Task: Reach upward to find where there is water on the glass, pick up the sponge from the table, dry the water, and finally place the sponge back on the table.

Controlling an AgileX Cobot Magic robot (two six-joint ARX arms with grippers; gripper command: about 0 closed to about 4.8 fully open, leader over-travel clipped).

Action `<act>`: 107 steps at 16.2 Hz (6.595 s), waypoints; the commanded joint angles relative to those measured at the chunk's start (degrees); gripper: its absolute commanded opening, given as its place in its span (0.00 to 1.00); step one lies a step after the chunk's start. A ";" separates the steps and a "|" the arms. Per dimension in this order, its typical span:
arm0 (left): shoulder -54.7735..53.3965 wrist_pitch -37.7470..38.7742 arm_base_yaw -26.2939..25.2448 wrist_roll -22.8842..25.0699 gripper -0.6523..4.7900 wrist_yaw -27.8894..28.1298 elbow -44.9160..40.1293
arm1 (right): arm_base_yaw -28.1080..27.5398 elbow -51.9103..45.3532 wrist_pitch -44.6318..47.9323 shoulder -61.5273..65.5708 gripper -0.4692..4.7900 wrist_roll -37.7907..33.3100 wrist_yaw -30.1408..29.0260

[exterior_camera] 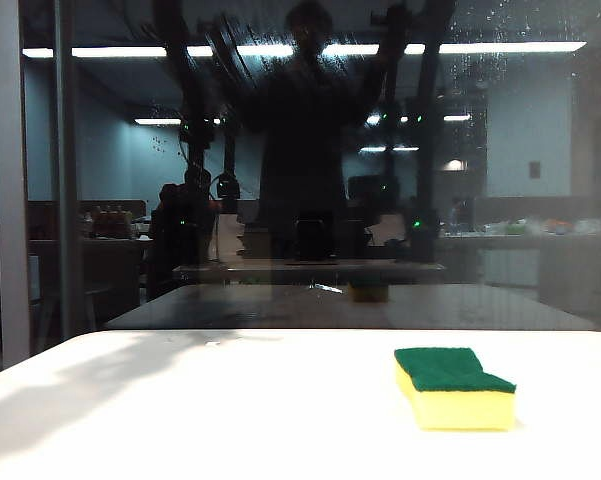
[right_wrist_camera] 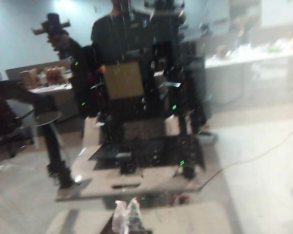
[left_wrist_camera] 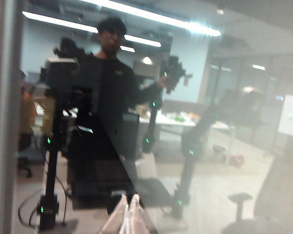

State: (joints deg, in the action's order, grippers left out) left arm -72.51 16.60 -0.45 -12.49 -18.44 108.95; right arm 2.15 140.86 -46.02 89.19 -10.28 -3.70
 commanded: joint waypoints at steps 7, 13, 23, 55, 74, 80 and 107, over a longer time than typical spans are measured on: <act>-1.81 -1.79 -0.02 5.14 0.12 -3.65 0.44 | -0.09 0.57 0.74 0.46 0.09 4.50 -1.88; -1.79 -2.56 0.00 4.92 0.12 -21.66 0.44 | -0.07 0.85 0.85 -0.57 0.09 4.52 -15.37; -1.79 -10.75 0.00 -6.08 0.11 -42.18 0.44 | -0.04 0.85 1.07 -1.31 0.09 4.28 -44.81; -1.81 -0.42 -0.02 7.61 0.11 6.58 0.42 | 0.04 0.83 0.68 -1.33 0.09 7.61 -0.15; -1.79 3.61 0.00 13.57 0.11 12.00 0.42 | 0.04 0.83 -6.36 -3.13 0.09 10.99 9.97; -1.29 11.15 0.00 13.59 0.11 11.98 0.42 | 0.09 -0.96 -22.16 -3.15 0.31 9.84 -1.60; 5.40 14.14 0.00 13.59 0.11 11.65 0.20 | 5.66 -98.71 23.78 -19.43 0.93 -3.85 -19.74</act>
State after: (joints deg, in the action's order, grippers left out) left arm -67.35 31.92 -0.45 0.64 -6.46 108.88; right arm 6.57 42.06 -25.65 68.07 -13.58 -23.20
